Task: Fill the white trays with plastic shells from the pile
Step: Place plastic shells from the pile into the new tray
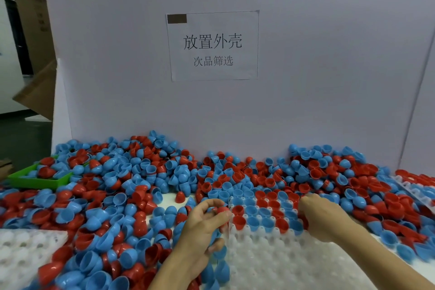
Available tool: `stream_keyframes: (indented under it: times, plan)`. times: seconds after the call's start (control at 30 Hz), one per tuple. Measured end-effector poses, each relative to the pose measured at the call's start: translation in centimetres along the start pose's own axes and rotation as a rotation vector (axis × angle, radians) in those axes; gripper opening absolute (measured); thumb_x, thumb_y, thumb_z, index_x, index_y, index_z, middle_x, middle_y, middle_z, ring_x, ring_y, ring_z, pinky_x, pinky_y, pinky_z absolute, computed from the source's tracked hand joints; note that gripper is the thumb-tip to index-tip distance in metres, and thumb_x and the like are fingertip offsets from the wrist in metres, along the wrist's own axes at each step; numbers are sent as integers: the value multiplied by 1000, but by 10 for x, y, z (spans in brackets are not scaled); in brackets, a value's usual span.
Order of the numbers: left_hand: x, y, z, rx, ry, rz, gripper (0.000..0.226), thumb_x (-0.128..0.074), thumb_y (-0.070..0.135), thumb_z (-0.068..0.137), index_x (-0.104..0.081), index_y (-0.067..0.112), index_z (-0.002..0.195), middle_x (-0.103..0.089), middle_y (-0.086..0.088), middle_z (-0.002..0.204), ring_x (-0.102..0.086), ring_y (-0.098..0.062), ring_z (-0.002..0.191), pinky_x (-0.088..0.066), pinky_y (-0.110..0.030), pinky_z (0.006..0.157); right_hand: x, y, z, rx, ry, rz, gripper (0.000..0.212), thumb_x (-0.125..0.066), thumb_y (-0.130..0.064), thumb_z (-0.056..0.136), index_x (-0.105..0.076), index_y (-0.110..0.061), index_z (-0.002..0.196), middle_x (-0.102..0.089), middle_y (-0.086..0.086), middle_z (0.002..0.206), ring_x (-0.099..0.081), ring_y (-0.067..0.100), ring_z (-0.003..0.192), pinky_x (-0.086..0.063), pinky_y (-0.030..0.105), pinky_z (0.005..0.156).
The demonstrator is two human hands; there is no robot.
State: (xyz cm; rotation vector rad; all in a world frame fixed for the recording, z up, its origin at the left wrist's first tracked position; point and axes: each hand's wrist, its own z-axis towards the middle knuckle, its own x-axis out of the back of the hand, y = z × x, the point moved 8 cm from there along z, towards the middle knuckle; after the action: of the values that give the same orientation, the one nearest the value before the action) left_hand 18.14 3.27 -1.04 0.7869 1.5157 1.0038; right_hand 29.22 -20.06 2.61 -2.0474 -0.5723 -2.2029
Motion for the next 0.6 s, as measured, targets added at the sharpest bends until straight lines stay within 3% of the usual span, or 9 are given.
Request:
stream_keyframes:
  times: [0.13, 0.23, 0.33, 0.43, 0.5, 0.6]
  plan:
    - [-2, 2, 0, 21, -4, -104, 33, -75, 11, 72, -61, 1, 100, -61, -9, 70, -51, -12, 51, -27, -17, 28, -1, 7, 1, -14, -112, 49, 24, -53, -4, 85, -47, -18, 67, -48, -3, 72, -42, 10, 58, -31, 22, 47]
    - [0, 3, 0, 31, 21, -151, 30, -71, 16, 77, -63, -2, 100, -61, -10, 72, -51, -11, 50, -27, -17, 29, 3, 12, 1, -21, -121, 75, 16, -56, -4, 87, -68, -13, 92, -64, 1, 88, -51, 10, 67, -40, 21, 54]
    - [3, 2, 0, 38, 54, -170, 20, -66, 16, 89, -62, -2, 98, -60, -12, 72, -51, -11, 50, -27, -17, 30, 15, 9, 3, -1, -31, 127, 20, -58, -9, 92, -72, -14, 105, -68, 2, 103, -65, 13, 79, -56, 24, 65]
    - [6, 1, 1, 41, 69, -181, 16, -63, 15, 93, -62, 0, 99, -60, -10, 68, -51, -12, 50, -28, -17, 30, 43, -26, -8, 186, 101, 405, 19, -63, -21, 96, -69, -25, 113, -64, -15, 103, -63, 4, 86, -55, 16, 74]
    - [5, 0, 1, 46, 58, -166, 20, -66, 17, 89, -65, 0, 101, -61, -10, 68, -51, -12, 49, -29, -17, 31, 61, -64, -24, 351, 115, 624, 31, -66, -35, 92, -59, -39, 122, -57, -26, 100, -61, -4, 88, -50, 7, 74]
    - [-2, -1, 0, 57, -6, -120, 26, -75, 25, 77, -74, 4, 92, -64, -10, 69, -51, -12, 47, -32, -18, 31, 75, -114, -44, 514, 124, 847, 54, -67, -57, 76, -47, -56, 125, -50, -35, 111, -55, -12, 101, -49, 5, 77]
